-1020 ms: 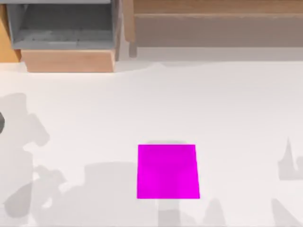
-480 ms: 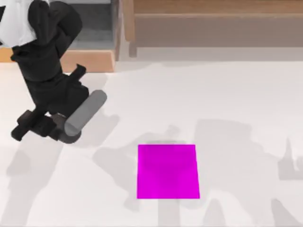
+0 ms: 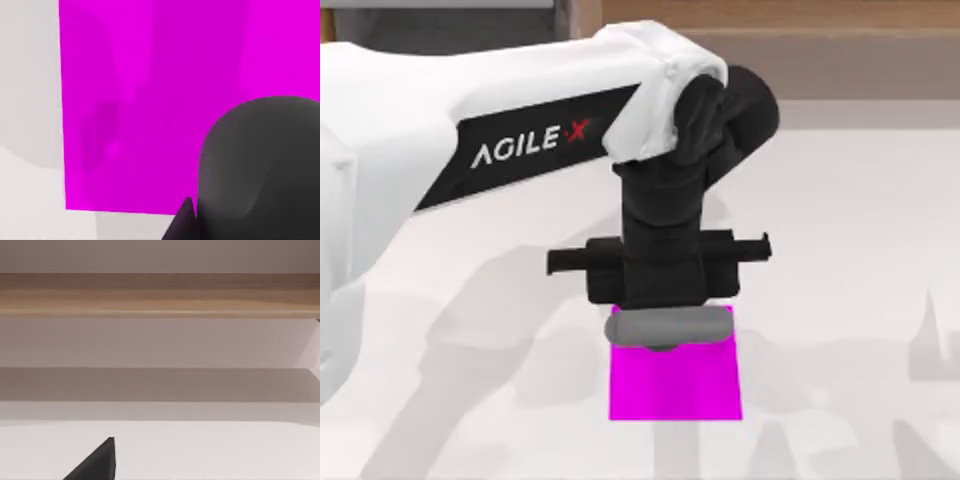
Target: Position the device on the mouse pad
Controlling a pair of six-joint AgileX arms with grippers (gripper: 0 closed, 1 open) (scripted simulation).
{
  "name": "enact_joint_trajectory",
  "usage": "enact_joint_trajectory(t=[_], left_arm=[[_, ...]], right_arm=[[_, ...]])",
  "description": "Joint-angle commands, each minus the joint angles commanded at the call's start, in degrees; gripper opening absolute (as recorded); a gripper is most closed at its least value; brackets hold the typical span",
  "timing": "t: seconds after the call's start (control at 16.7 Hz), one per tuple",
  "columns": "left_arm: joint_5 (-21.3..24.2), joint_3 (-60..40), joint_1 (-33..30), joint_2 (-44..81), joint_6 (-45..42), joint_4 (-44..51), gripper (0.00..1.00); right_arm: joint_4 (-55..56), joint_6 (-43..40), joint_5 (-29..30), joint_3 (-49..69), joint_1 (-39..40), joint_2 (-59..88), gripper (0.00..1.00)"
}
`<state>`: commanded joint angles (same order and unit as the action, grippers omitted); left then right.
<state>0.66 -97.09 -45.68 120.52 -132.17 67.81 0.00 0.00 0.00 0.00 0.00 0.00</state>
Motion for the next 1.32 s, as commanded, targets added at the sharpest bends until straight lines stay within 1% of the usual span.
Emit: enact_joint_trajectory(t=[0.18,0.6,1.08,1.32], left_arm=[[-0.1,-1.4,-2.1,1.1,-2.1,-0.2,0.0],[0.2,-0.7,-1.7,1.0,-2.0,-0.7,0.0],[2.8,3.1,-1.8,2.8,-2.1,-3.4,0.0],[2.1,4.1,-1.9,2.9,-2.1,-6.3,0.0]], right_arm=[[0.0,0.0,0.0,0.0,0.0,0.0,1.0],[0.0,0.0,0.0,0.0,0.0,0.0,1.0],[0.0,0.0,0.0,0.0,0.0,0.0,1.0],[0.0,0.0,0.0,0.0,0.0,0.0,1.0]])
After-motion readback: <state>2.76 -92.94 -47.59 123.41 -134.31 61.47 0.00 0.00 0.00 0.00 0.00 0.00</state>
